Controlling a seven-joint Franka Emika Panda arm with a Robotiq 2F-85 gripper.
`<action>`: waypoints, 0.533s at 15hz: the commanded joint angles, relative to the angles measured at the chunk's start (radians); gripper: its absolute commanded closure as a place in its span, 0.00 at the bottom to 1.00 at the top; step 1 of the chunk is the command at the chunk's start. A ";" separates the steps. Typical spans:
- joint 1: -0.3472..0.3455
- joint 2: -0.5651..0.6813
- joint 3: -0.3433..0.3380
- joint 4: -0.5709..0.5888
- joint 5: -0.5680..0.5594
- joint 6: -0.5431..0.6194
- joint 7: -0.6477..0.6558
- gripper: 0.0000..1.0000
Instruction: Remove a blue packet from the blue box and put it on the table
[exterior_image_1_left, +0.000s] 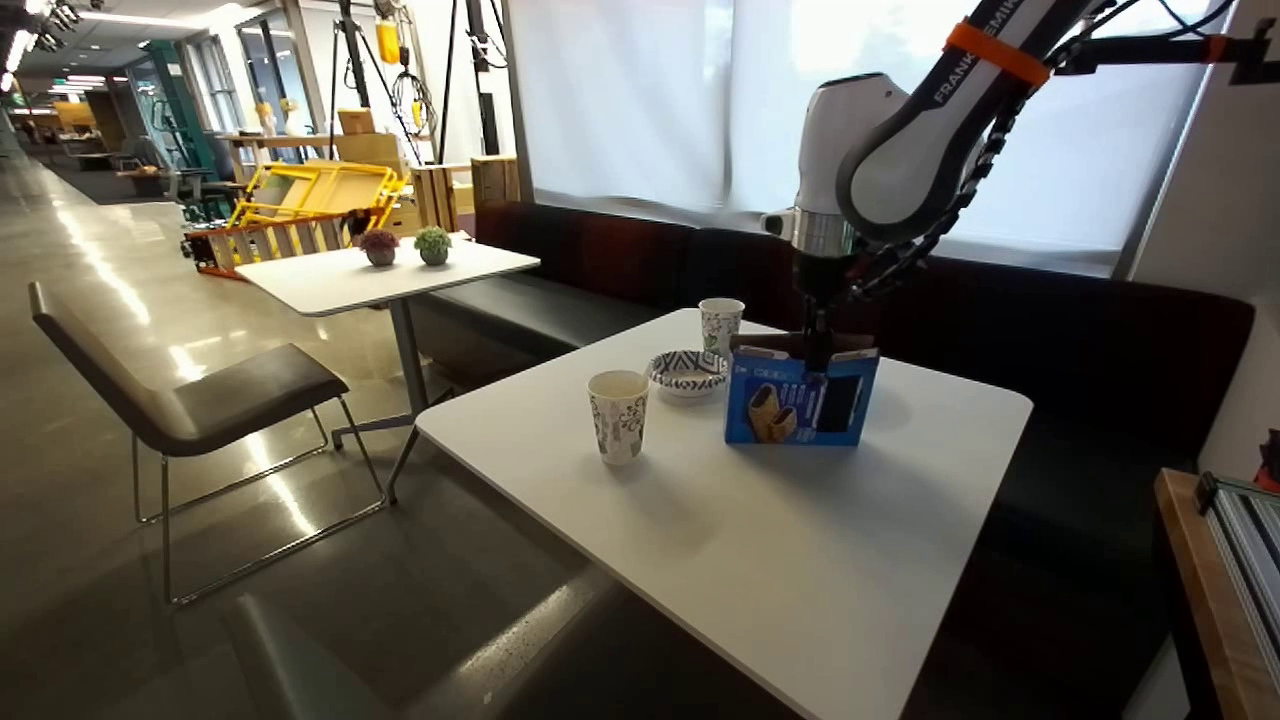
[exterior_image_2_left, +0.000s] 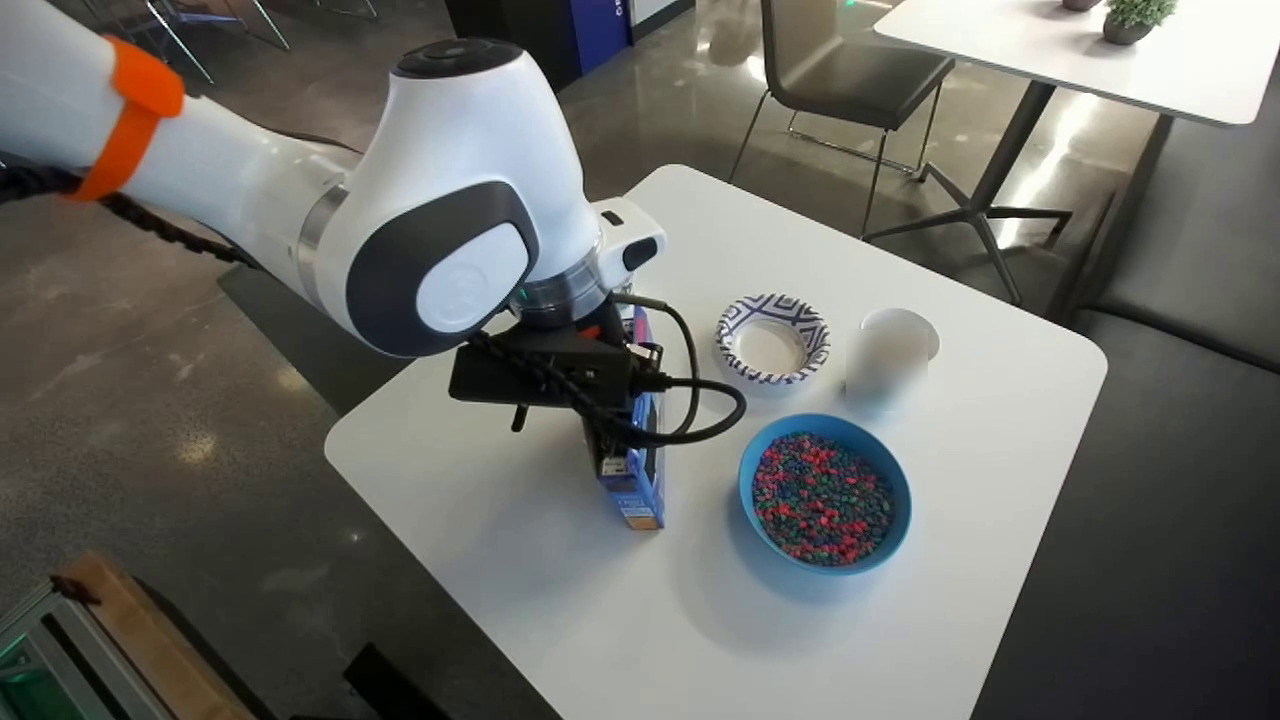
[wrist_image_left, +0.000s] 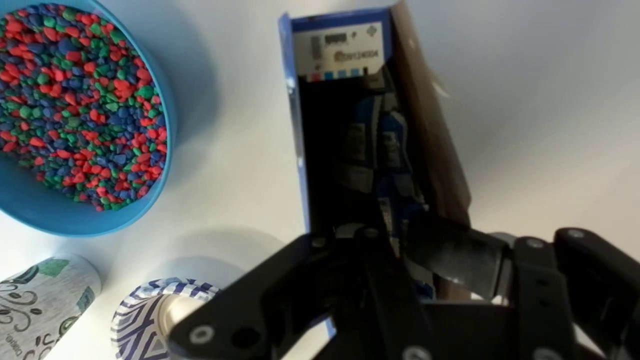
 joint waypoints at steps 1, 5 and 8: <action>-0.019 0.026 0.023 0.031 0.054 -0.058 -0.018 0.78; -0.020 0.038 0.020 0.069 0.067 -0.120 -0.014 0.82; -0.019 0.055 0.017 0.092 0.089 -0.134 0.026 0.98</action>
